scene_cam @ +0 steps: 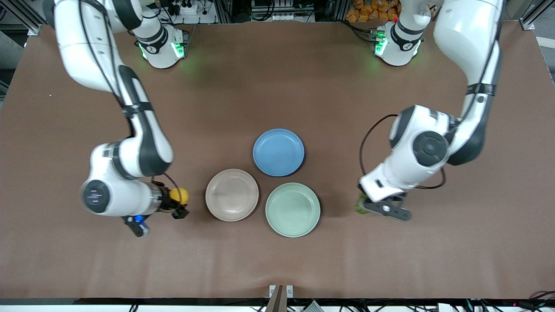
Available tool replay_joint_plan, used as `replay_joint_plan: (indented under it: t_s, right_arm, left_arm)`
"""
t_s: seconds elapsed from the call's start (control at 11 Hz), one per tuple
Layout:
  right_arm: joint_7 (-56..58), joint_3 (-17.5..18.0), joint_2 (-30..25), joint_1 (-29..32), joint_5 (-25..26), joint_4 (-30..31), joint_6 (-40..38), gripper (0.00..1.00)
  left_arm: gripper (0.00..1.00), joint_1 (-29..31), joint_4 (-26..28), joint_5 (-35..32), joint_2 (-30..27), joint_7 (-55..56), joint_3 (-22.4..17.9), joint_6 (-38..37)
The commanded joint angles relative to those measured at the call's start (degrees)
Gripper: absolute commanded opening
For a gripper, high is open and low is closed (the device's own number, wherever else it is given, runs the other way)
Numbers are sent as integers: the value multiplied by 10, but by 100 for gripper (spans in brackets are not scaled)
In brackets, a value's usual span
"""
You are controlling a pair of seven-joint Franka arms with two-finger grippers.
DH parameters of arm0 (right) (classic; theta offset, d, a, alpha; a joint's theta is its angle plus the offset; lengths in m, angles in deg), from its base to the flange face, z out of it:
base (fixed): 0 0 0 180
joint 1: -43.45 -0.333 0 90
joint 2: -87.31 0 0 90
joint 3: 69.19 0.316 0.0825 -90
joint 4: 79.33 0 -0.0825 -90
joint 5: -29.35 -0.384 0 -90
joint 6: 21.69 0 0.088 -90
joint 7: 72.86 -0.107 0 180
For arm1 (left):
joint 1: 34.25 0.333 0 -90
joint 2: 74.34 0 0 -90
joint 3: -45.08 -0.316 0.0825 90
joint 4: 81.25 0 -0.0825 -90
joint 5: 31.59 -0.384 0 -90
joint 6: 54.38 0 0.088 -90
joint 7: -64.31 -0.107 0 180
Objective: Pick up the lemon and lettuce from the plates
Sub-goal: 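Lift the lettuce and lemon off the plates, carrying each outward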
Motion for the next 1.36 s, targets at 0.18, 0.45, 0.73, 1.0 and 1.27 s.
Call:
replay_joint_plan:
  t_s: [0.18, 0.45, 0.73, 1.0, 1.27]
  right_arm:
    - [170, 16, -128, 78, 4, 164, -5, 38]
    - [235, 16, -141, 104, 64, 204, -2, 38]
    - [277, 16, -142, 112, 80, 216, 5, 38]
    - [374, 24, -171, 151, 79, 292, 81, 38]
    - [442, 29, -192, 180, 80, 358, 137, 38]
  left_arm:
    - [0, 122, 30, -5, 33, -94, 2, -21]
    - [1, 150, 30, -15, 64, -99, 1, 1]
    - [100, 149, 25, -27, 63, -101, 0, 2]
    - [100, 138, 21, -57, 24, -104, 6, -4]
    - [100, 122, 21, -64, -41, -96, 6, -43]
